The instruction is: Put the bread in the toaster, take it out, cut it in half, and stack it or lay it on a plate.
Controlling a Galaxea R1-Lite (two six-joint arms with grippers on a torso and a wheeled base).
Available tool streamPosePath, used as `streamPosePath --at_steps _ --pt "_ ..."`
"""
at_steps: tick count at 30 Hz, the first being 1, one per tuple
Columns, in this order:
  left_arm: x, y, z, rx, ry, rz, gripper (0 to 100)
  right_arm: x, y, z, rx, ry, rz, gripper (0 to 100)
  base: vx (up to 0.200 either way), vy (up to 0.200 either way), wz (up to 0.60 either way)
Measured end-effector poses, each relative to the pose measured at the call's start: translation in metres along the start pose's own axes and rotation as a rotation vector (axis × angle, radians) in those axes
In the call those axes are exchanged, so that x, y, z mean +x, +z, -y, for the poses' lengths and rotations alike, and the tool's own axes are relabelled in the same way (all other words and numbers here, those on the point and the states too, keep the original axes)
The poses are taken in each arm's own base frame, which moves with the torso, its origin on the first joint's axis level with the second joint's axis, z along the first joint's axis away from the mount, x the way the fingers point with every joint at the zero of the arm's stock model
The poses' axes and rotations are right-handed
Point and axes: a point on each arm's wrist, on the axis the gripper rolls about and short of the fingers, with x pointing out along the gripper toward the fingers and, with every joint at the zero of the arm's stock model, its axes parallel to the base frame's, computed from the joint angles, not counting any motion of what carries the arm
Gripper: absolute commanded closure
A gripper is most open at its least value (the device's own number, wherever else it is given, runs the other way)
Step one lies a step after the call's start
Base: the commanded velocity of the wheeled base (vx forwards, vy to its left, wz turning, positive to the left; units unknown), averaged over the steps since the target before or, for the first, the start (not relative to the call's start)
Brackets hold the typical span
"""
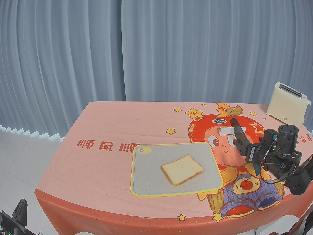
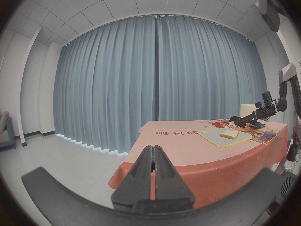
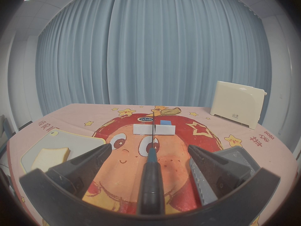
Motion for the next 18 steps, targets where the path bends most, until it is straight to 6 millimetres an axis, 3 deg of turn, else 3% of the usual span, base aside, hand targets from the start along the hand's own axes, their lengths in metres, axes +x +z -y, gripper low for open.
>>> streamPosePath --at_steps 18 --pt "0.0000 0.0000 0.0000 0.000 0.000 0.000 100 -0.0015 -0.0055 -0.0022 -0.011 0.008 -0.020 0 0.000 0.000 0.00"
